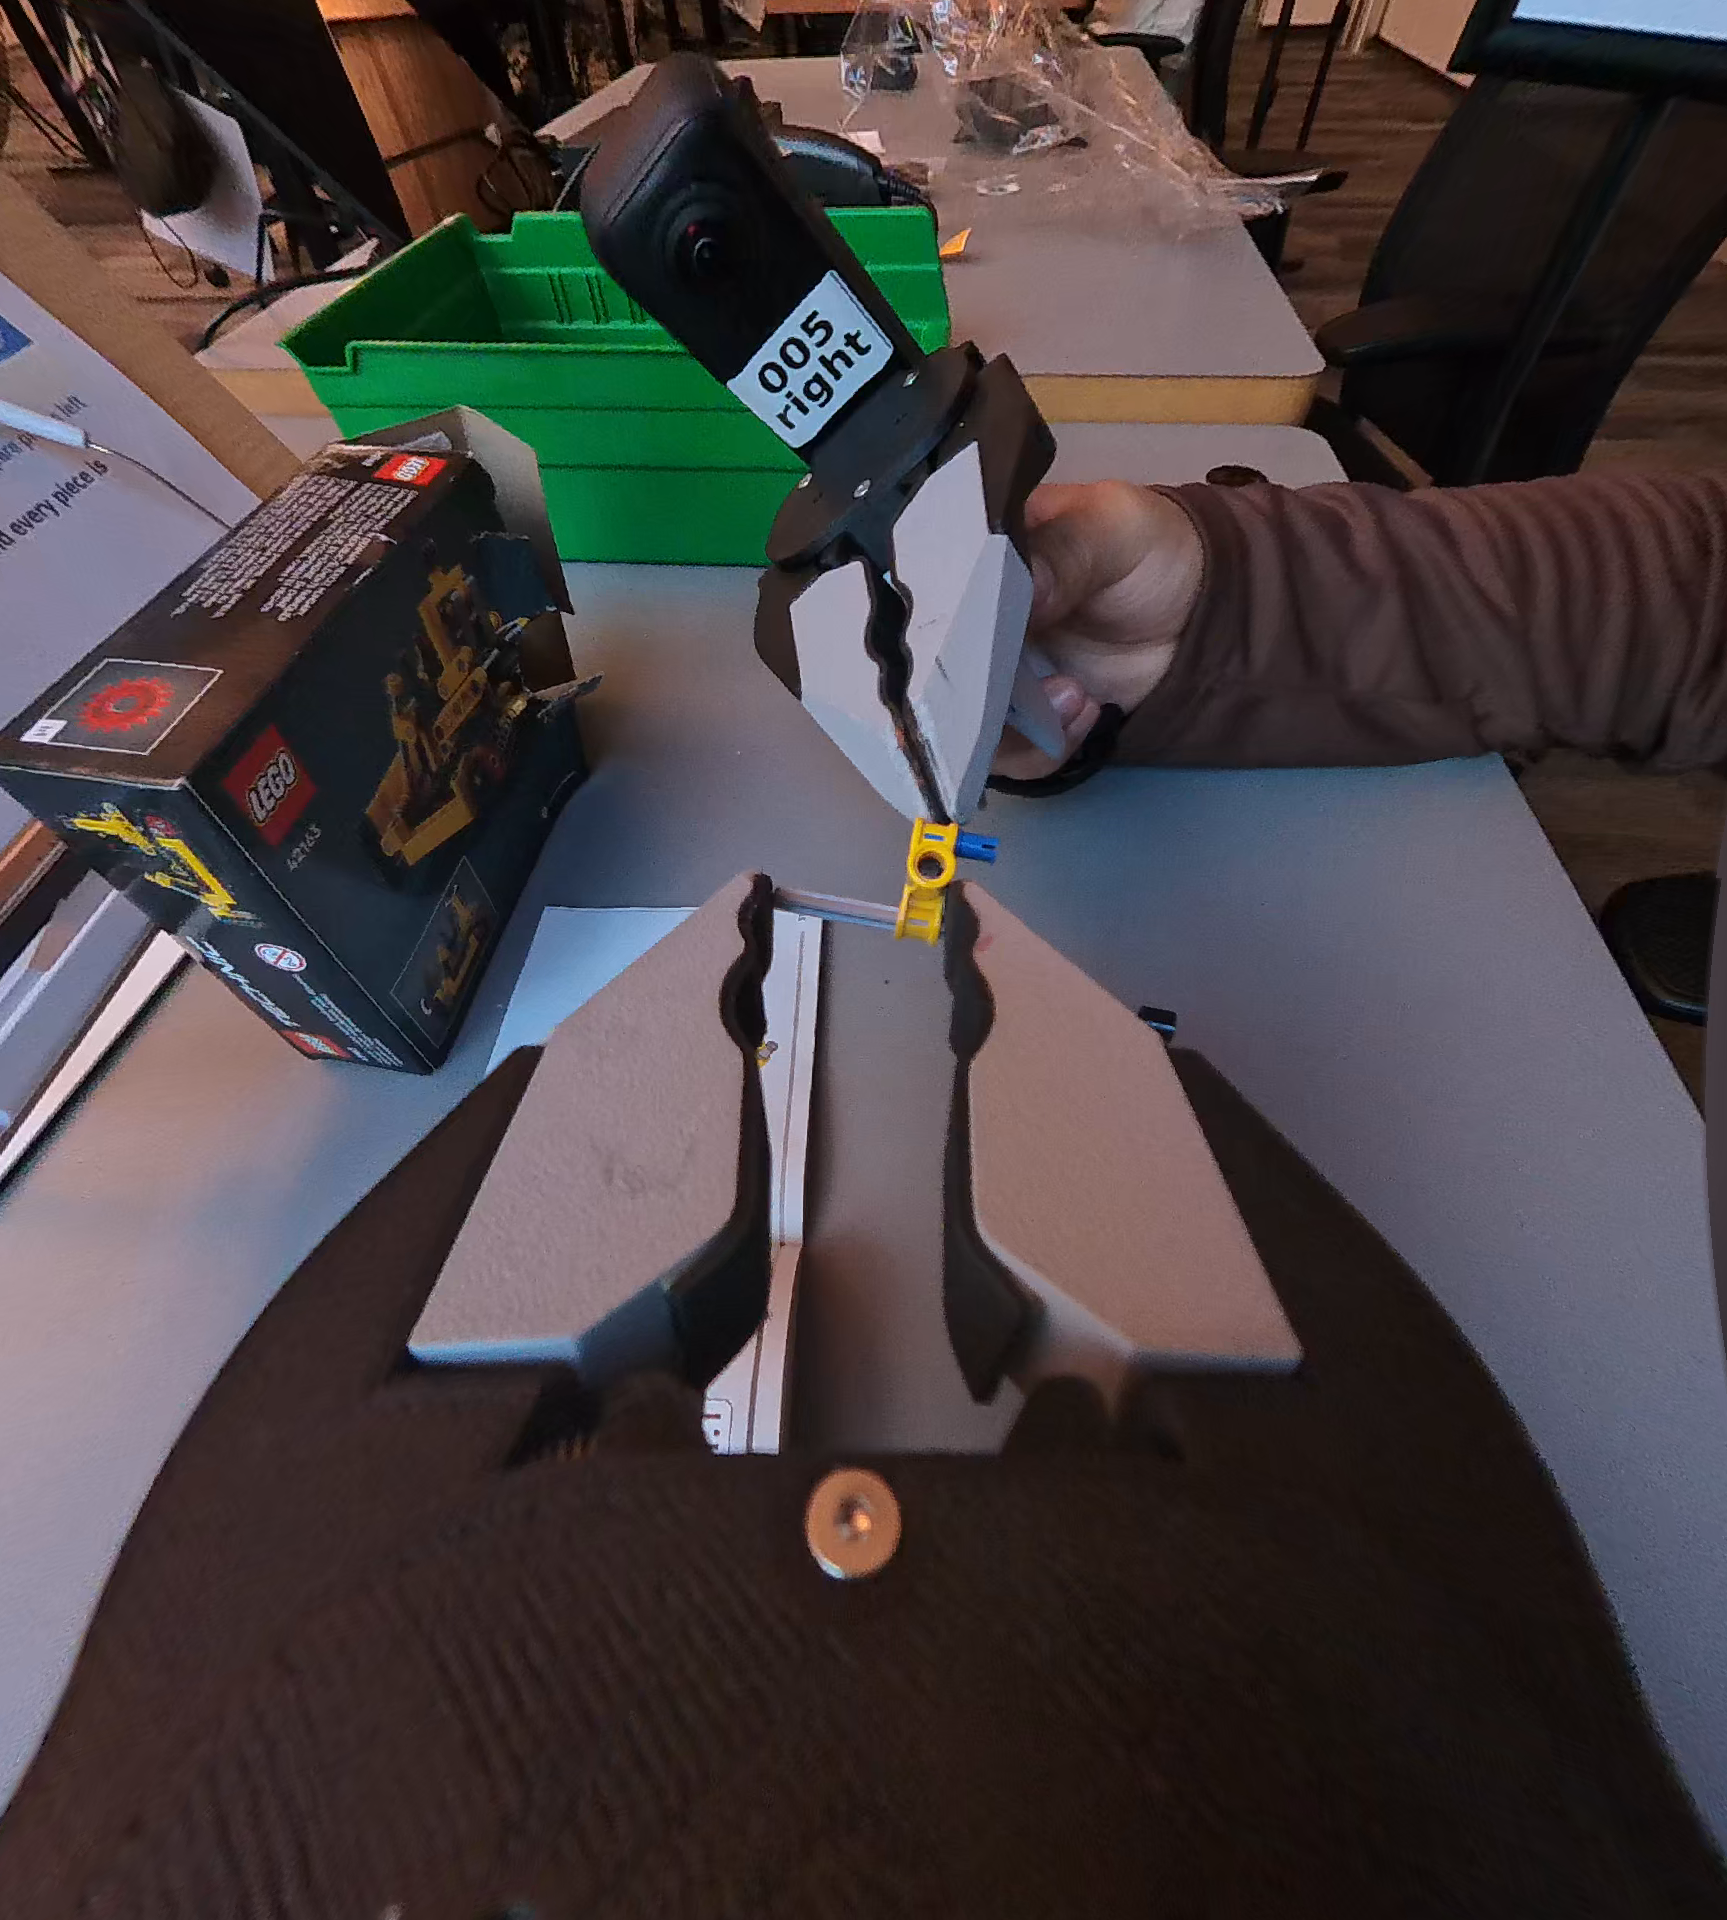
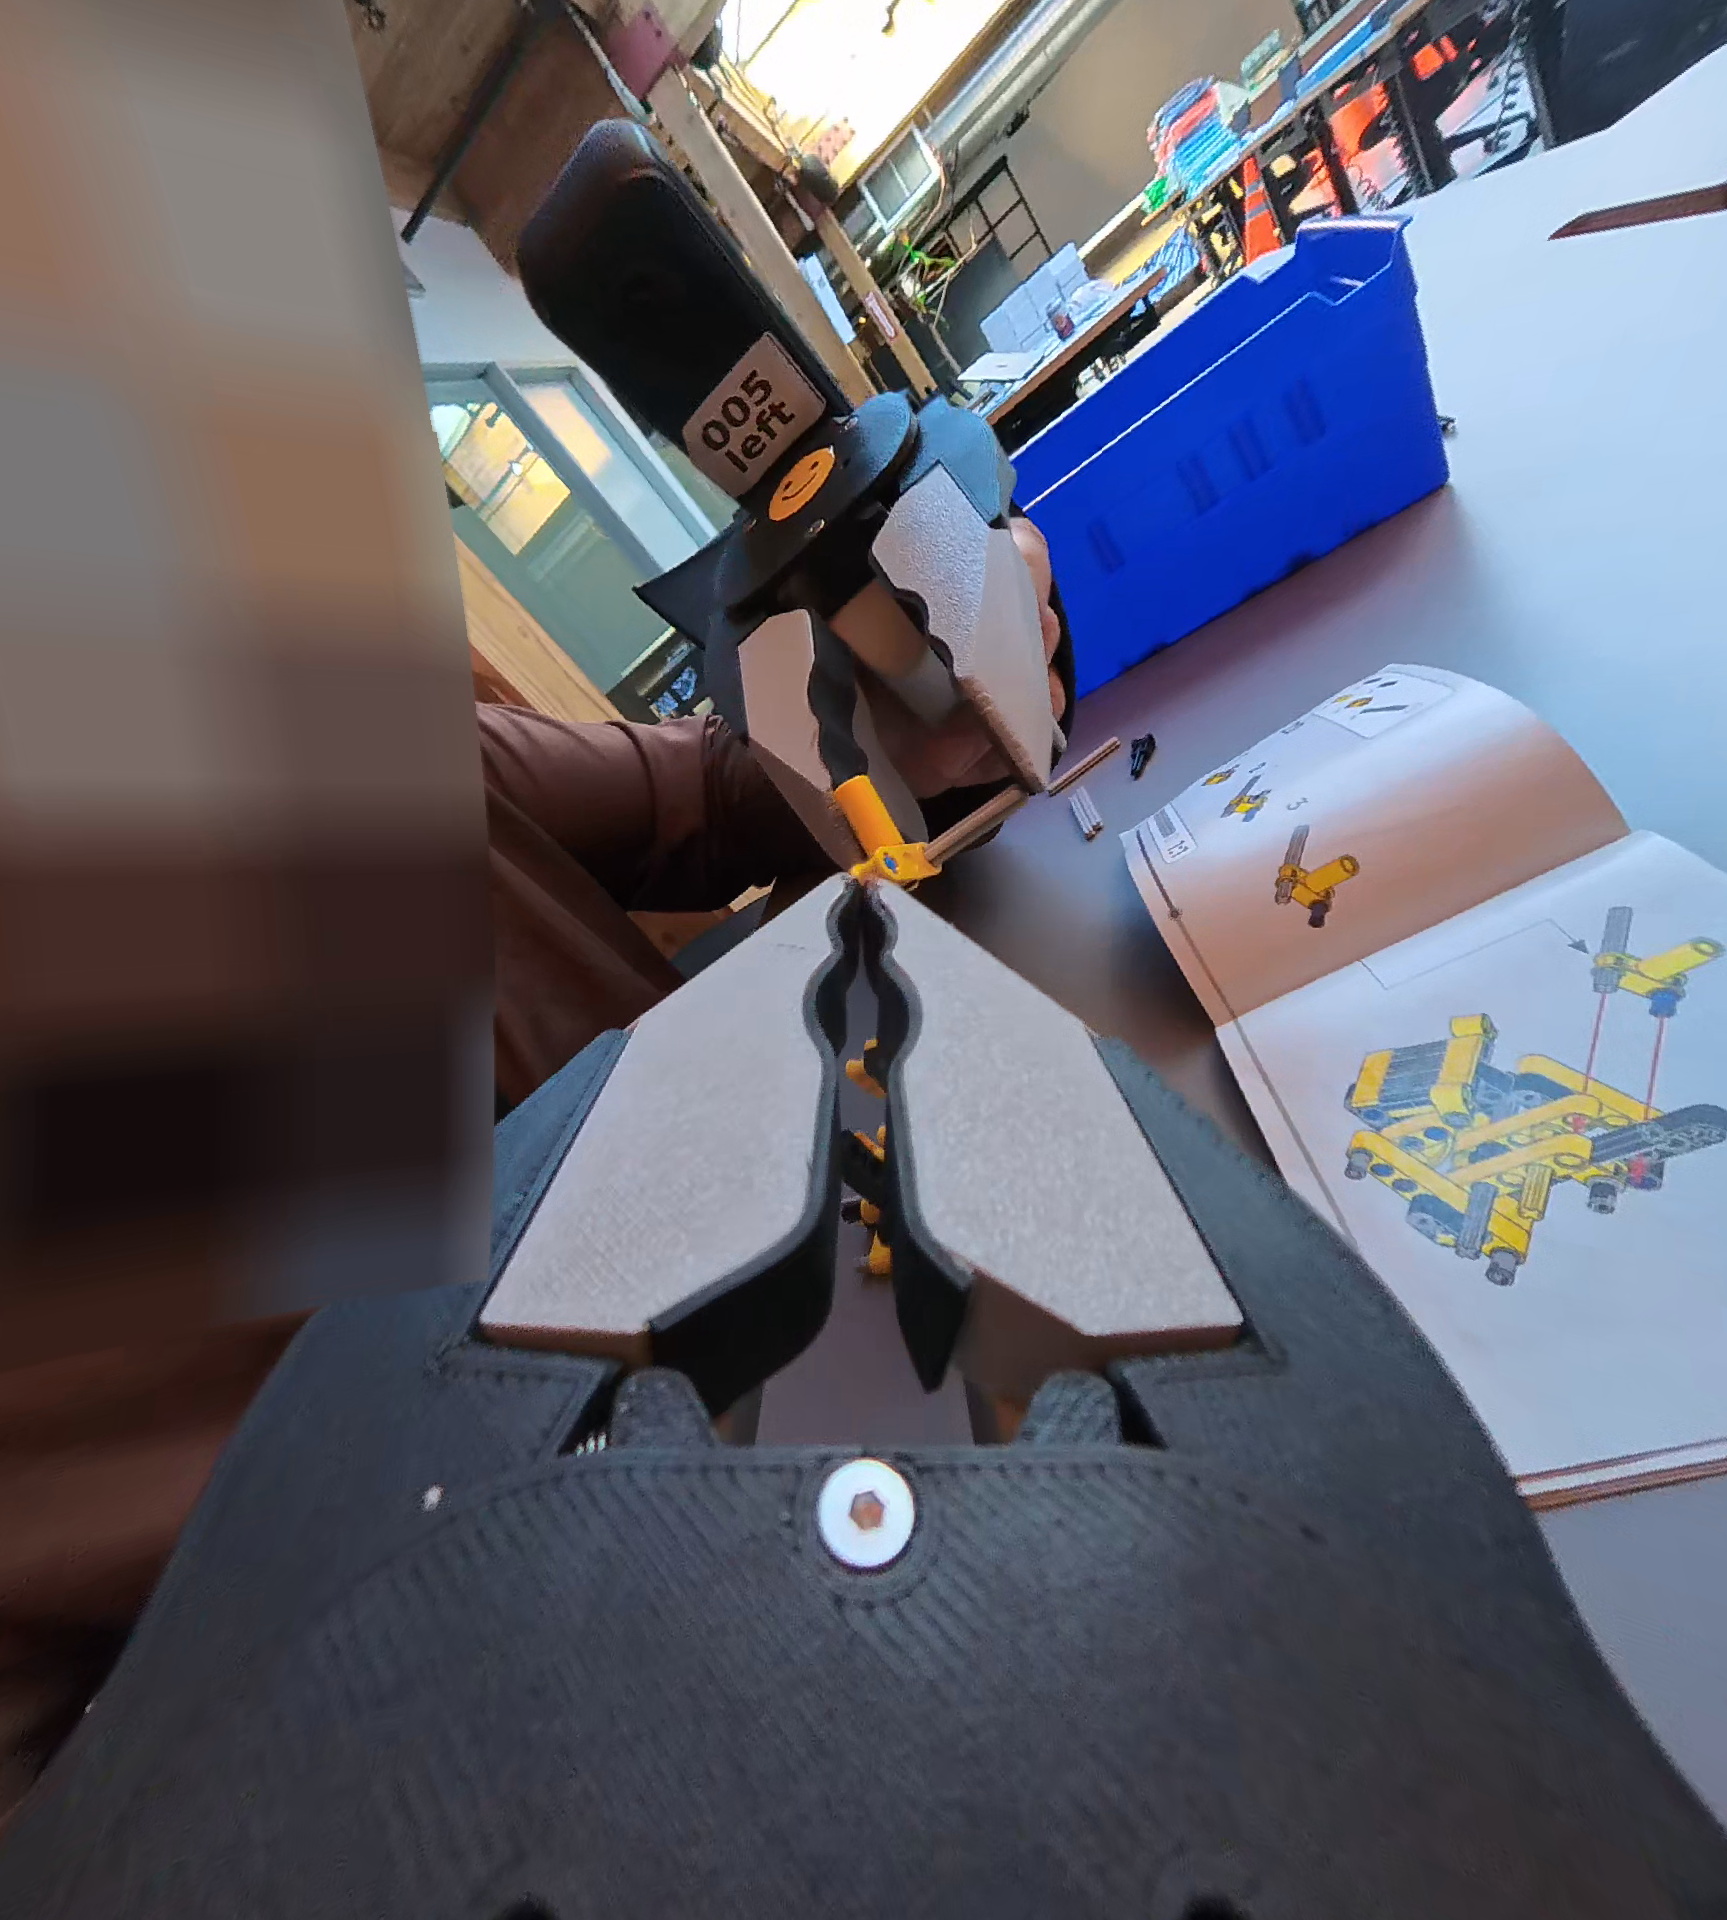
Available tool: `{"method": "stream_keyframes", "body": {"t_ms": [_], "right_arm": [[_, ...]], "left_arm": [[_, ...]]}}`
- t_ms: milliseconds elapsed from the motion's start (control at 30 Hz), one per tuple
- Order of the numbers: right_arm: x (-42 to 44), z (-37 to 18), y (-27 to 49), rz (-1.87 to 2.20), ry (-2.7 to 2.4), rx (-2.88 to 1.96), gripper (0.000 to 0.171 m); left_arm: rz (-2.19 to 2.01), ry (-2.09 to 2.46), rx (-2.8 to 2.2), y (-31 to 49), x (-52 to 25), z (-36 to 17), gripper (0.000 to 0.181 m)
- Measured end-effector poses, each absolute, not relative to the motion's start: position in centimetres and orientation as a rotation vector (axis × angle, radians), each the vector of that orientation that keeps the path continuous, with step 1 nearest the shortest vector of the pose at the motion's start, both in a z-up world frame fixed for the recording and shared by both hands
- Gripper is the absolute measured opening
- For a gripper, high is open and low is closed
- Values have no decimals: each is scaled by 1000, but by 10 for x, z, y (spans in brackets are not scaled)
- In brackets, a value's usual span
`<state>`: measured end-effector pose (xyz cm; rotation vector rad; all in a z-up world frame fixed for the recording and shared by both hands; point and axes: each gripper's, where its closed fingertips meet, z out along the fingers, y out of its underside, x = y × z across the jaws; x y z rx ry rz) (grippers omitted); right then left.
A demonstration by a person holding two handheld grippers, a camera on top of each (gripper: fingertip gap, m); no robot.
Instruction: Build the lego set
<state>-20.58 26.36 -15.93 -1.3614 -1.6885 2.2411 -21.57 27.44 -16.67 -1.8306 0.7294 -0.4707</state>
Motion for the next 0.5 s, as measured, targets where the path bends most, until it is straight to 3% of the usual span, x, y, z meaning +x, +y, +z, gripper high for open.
{"method": "stream_keyframes", "body": {"t_ms": [500], "right_arm": [[-214, -182, 265, 2068, -1745, -1492, 13]], "left_arm": [[-433, 774, -1961, 277, -220, -191, 31]]}}
